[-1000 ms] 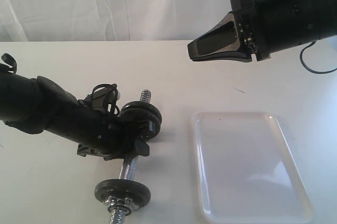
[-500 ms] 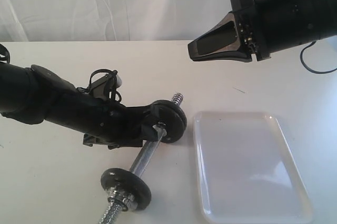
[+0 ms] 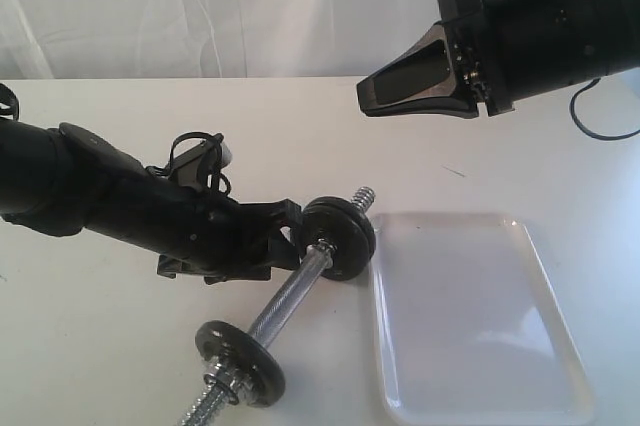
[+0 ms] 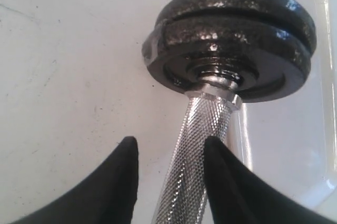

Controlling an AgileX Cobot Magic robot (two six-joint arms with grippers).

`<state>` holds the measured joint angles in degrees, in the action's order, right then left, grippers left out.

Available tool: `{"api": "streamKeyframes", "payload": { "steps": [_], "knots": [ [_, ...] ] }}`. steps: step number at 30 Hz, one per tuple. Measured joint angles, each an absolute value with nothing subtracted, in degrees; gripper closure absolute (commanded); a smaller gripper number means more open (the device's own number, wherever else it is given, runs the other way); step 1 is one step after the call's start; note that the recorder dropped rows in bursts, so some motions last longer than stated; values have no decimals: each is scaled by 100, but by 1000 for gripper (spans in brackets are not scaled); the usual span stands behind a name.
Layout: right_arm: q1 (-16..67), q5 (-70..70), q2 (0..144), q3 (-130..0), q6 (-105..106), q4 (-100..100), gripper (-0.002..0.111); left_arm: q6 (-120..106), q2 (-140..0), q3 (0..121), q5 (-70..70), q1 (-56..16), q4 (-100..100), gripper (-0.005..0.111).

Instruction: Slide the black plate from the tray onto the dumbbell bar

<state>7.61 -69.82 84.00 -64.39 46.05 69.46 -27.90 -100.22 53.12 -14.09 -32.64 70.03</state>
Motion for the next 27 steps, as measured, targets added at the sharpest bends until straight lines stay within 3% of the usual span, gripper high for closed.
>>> {"api": "streamKeyframes", "payload": {
  "steps": [13,20,27],
  "knots": [
    [761,-6982,8400,-6439,4605,6946,108,-3948,-10022,5312,-1352,-3264,6954,61],
    [761,-6982,8400,-6439,4605,6946,108,-5173,-10017,5312,-1362,-3264,6940,40],
    [761,-6982,8400,-6439,4605,6946,108,-5386,-10017,5312,-1340,-3264,6754,40]
  ]
}}
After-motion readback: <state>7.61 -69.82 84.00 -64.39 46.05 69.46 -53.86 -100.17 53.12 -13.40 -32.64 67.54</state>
